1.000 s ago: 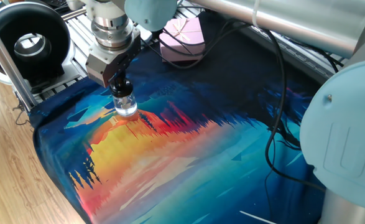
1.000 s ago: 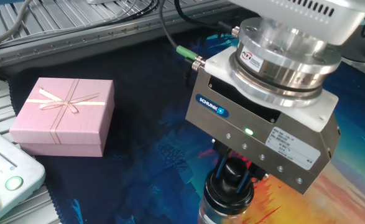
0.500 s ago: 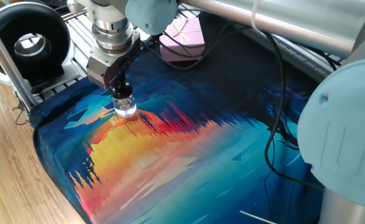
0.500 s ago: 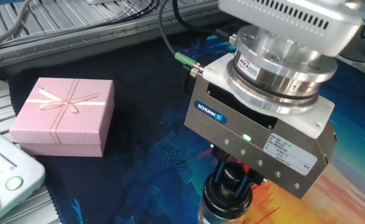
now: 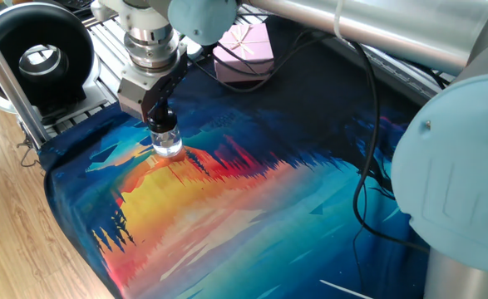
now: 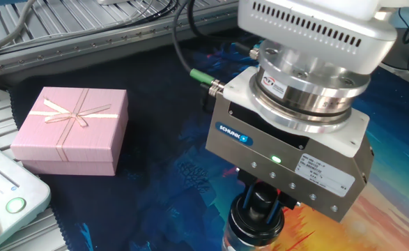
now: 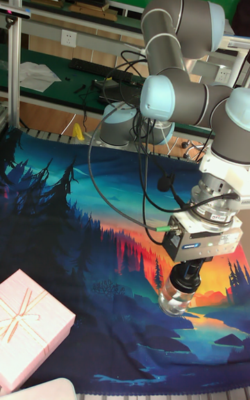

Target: Screw the lid onto the jar

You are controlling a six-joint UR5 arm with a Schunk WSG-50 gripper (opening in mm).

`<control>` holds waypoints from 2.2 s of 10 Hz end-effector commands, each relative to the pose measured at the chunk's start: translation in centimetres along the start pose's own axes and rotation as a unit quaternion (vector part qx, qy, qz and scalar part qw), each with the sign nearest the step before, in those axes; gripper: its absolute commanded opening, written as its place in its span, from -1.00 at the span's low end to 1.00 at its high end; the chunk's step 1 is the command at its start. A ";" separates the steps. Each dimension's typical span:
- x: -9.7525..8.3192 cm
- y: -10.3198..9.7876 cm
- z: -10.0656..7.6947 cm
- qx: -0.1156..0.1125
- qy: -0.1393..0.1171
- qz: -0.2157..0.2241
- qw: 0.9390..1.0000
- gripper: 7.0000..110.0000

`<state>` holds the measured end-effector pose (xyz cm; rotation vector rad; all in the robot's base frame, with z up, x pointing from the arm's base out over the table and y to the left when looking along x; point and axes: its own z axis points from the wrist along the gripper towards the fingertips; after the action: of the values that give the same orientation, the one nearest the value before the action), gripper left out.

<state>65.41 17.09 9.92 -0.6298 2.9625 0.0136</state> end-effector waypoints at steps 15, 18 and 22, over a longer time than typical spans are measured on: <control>-2.0 0.2 -6.5 -0.050 0.035 -0.085 0.994 0.15; -1.9 -1.7 -6.5 -0.030 0.054 -0.091 0.994 0.15; -3.6 -2.3 -9.7 -0.018 0.072 -0.056 0.996 -0.28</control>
<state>67.86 15.98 18.33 -0.8729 3.0395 0.0125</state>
